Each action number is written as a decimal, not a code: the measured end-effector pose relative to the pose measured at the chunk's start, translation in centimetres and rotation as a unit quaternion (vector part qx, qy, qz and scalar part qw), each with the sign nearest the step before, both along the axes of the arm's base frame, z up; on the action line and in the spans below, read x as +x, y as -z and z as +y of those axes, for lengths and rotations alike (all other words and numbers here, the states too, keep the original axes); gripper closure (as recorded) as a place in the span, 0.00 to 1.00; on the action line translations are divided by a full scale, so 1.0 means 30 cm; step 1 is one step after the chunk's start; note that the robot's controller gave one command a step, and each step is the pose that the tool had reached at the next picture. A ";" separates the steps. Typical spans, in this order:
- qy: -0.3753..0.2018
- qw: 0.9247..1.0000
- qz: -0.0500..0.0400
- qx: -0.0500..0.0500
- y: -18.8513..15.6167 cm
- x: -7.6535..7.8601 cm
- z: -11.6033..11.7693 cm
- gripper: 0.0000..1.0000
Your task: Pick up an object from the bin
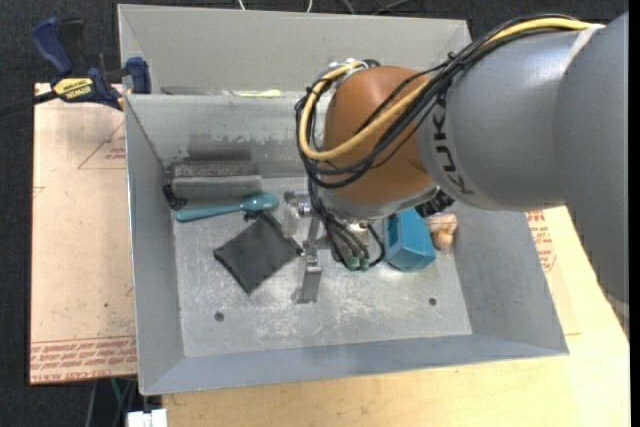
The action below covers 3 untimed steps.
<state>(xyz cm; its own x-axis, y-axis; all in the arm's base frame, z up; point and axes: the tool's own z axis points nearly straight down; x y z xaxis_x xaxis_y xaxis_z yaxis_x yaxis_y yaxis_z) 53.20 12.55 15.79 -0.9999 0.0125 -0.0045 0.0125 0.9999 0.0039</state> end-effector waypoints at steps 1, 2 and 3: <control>0.008 1.000 0.003 -0.001 0.036 0.006 0.045 0.00; 0.054 0.999 -0.001 0.001 0.150 0.071 0.183 0.00; 0.047 0.999 -0.003 0.002 0.281 0.197 0.184 0.00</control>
Offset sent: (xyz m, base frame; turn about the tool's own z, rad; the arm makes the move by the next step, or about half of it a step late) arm 0.0245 0.0674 -0.0619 0.1293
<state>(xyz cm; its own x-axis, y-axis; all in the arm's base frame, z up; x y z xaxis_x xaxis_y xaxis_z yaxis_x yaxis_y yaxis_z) 59.12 18.08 7.37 -0.9943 0.1060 -0.0108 0.1059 0.9943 0.0075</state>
